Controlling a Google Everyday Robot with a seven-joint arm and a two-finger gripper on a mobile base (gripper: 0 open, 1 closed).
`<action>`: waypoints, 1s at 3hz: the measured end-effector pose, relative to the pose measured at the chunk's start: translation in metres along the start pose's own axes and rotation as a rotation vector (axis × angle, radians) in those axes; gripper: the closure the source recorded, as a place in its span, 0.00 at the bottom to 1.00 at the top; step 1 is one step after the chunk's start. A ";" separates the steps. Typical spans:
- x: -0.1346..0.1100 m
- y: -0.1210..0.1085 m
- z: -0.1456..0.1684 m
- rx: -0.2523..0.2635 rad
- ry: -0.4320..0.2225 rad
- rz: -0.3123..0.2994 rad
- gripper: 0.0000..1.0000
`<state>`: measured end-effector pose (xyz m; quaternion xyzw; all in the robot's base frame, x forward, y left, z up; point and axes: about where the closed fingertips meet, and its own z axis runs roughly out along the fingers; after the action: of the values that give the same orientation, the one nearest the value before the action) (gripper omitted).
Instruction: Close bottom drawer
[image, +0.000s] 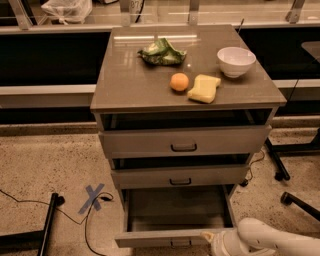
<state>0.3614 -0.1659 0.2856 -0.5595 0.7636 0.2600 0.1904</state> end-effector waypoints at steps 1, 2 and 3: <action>0.021 -0.008 0.013 0.072 0.014 0.026 0.42; 0.047 -0.026 0.032 0.125 0.040 0.039 0.65; 0.068 -0.049 0.048 0.157 0.047 0.033 0.89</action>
Offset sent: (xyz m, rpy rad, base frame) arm 0.0277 -0.0415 -0.0999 -0.1393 -0.1008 -0.1443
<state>0.3875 -0.1999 0.1995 -0.5361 0.7950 0.1893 0.2115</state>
